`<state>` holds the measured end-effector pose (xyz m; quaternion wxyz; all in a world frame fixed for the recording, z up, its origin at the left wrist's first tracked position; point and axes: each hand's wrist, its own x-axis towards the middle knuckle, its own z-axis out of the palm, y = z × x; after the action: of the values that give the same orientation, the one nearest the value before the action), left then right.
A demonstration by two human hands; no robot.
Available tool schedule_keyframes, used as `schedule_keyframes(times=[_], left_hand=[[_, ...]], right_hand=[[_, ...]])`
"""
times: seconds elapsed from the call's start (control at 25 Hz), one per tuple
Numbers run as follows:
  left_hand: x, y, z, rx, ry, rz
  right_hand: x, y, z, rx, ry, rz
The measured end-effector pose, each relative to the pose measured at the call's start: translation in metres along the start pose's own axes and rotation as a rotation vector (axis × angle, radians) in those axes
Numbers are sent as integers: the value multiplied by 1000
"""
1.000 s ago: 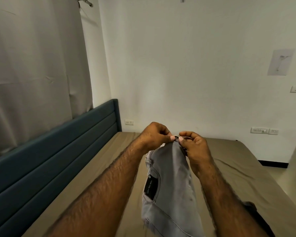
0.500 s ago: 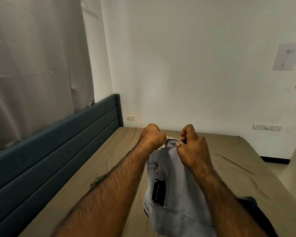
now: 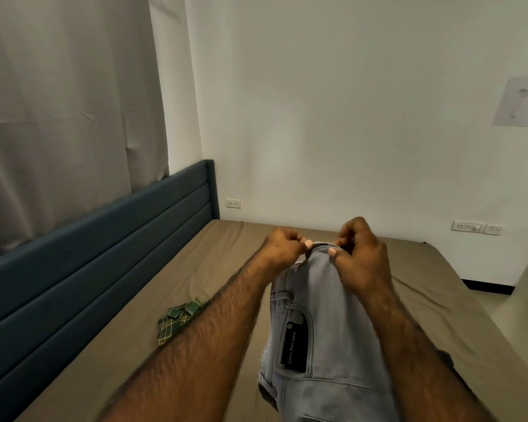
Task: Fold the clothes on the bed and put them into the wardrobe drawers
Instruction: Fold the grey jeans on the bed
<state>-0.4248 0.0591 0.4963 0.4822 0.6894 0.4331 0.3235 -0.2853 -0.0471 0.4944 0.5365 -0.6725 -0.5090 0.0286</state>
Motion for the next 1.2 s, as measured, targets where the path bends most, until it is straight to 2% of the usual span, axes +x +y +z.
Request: schedule_keyframes(times=[0.08, 0.16, 0.24, 0.36, 0.48, 0.52, 0.64, 0.68, 0.76, 0.84, 0.88, 1.0, 1.04, 1.08, 1.16, 1.2], left_hand=[[-8, -13, -1, -203, -158, 126], [-12, -27, 1, -287, -226, 183], [-9, -33, 9, -193, -306, 207], [-4, -26, 14, -68, -389, 215], [8, -15, 6, 144, -303, 190], [11, -13, 5, 125, -307, 148], [15, -5, 8, -207, -351, -31], [19, -5, 8, -220, -322, -47], [23, -6, 7, -93, -341, -48], [24, -8, 7, 37, -364, -18], [25, -7, 7, 81, -314, 23], [20, -10, 20, 342, 19, 252], [18, -12, 23, 378, 49, 314], [16, -12, 24, 284, -14, 307], [11, -2, 19, 2, -183, 175], [12, 2, 16, -44, -197, 118]], right_hand=[[12, 11, -8, 182, -51, 133], [20, 18, -15, 299, -110, 189], [26, 23, -20, 309, -118, 197], [32, 28, -24, 184, -126, 188], [34, 33, -25, 97, -164, 144], [34, 34, -26, 102, -185, 145], [35, 34, -30, 94, -264, 150], [35, 33, -31, 70, -283, 144], [34, 32, -32, 19, -289, 147], [32, 31, -31, 28, -271, 180], [31, 31, -28, 44, -261, 193], [29, 30, -22, 68, -220, 207], [28, 30, -22, 74, -199, 207], [28, 30, -22, 83, -179, 206], [26, 29, -24, 103, -149, 178], [23, 28, -23, 108, -141, 149]])
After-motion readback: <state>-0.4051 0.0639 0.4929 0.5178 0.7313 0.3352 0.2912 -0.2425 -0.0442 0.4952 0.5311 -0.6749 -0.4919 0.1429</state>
